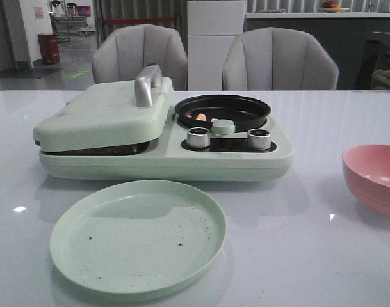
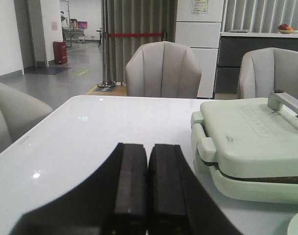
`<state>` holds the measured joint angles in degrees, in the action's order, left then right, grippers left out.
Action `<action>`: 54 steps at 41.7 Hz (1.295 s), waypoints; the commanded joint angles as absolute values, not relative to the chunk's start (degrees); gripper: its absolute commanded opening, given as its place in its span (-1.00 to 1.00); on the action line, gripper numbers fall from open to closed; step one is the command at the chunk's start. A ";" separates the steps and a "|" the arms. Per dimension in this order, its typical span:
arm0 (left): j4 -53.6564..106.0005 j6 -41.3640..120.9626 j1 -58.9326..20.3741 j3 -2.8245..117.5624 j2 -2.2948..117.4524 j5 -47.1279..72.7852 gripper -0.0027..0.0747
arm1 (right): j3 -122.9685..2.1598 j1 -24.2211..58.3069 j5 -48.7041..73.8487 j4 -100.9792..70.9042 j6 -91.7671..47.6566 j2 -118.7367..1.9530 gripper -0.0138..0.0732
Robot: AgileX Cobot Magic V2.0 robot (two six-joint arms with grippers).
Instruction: Make breakfast with bread and shrimp
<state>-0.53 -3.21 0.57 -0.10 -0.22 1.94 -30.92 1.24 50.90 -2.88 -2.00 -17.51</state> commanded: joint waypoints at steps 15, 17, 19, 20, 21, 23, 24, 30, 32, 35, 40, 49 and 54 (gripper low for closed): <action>0.00 -3.22 0.29 -0.46 -1.47 -3.45 -0.67 | -6.03 -3.58 8.69 -1.98 -2.04 -2.11 -0.56; 0.00 -3.22 0.29 -0.46 -1.47 -3.45 -0.67 | -4.32 -3.58 6.41 -1.98 -2.04 -1.12 -0.56; 0.00 -3.22 0.29 -0.46 -1.47 -3.45 -0.67 | -2.44 -3.58 4.00 -1.98 -1.99 -0.13 -0.56; 0.00 -3.22 0.29 -0.46 -1.47 -3.45 -0.67 | -1.63 -3.58 3.24 -1.98 -1.99 0.27 -0.56; 0.00 -3.22 0.29 -0.46 -1.47 -3.45 -0.67 | -1.07 -3.58 2.27 -1.98 -1.99 0.86 -0.56; 0.00 -3.22 0.29 -0.46 -1.47 -3.45 -0.67 | 0.23 -3.58 0.65 -1.98 -1.99 2.00 -0.56; 0.00 -3.22 0.29 -0.46 -1.47 -3.45 -0.67 | 0.75 -3.58 0.00 -1.98 -1.99 2.01 -0.56; 0.00 -3.22 0.29 -0.46 -1.36 -3.45 -0.67 | 0.62 -3.58 0.33 -1.98 -1.99 1.90 -0.56; 0.00 -3.22 0.29 -0.46 -1.36 -3.45 -0.67 | 0.62 -3.58 0.00 -2.75 -1.99 1.90 -0.56; 0.00 -3.22 0.29 -0.46 -1.36 -3.45 -0.67 | 0.62 -3.58 -0.38 -3.85 -1.99 1.90 -0.56; 0.00 -3.22 0.29 -0.46 -1.36 -3.45 -0.67 | 0.62 -3.58 -0.78 -4.12 -1.99 1.90 -0.56; 0.00 -3.22 0.29 -0.46 -1.36 -3.45 -0.67 | 0.62 -3.58 -0.80 -4.12 -1.99 1.90 -0.56; 0.00 -3.22 0.29 -0.46 -1.36 -3.45 -0.67 | 0.62 -3.58 -0.80 -4.12 -1.99 1.90 -0.56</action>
